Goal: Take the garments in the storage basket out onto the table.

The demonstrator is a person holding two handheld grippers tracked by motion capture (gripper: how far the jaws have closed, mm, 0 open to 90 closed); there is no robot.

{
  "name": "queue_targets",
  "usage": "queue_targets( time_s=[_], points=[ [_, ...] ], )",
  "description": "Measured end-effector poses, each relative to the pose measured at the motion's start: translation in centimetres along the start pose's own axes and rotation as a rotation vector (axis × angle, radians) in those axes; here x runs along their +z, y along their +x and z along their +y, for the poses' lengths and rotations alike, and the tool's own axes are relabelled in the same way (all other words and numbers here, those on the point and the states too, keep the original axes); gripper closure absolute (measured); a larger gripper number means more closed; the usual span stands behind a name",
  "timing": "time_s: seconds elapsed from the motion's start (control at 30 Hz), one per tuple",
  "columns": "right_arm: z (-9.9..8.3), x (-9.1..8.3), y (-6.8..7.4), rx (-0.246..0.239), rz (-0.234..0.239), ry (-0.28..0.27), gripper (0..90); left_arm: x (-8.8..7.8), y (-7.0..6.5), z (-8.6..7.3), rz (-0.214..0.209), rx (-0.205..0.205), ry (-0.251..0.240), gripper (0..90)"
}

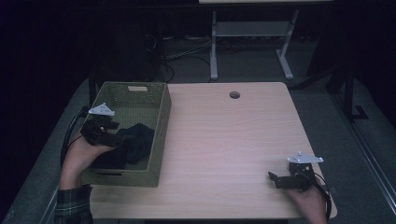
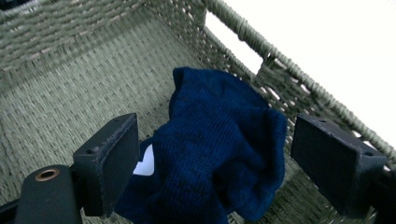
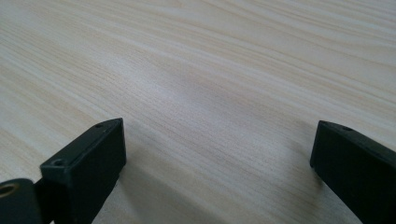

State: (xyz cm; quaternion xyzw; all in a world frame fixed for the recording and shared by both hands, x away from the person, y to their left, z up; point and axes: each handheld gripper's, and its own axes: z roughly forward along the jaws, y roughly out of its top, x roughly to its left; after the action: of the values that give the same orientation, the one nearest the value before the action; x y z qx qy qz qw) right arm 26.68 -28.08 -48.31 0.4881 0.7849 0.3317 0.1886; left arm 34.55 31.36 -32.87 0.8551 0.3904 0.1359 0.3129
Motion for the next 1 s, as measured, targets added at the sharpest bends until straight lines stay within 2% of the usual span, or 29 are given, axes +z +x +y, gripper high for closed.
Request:
queue_targets(
  time_s=[0.43,0.5,0.63,0.77,1.0],
  points=[
    [0.0,0.0,0.0,0.000,0.000,0.000,3.2,1.6,1.1,-1.0,0.008,-0.028,0.068,15.1],
    [0.0,0.0,0.0,0.000,0.000,0.000,3.2,2.0,1.2,-1.2,-0.004,-0.024,0.089,15.1],
    [0.0,0.0,0.0,0.000,0.000,0.000,3.2,2.5,1.3,-1.4,0.002,-0.033,0.114,15.1],
    [0.0,0.0,0.0,0.000,0.000,0.000,3.2,2.9,1.4,-1.5,-0.012,-0.033,0.128,15.2],
    [0.0,0.0,0.0,-0.001,0.000,0.000,3.2,3.3,1.4,-1.5,-0.040,-0.032,0.131,24.4]
  ],
)
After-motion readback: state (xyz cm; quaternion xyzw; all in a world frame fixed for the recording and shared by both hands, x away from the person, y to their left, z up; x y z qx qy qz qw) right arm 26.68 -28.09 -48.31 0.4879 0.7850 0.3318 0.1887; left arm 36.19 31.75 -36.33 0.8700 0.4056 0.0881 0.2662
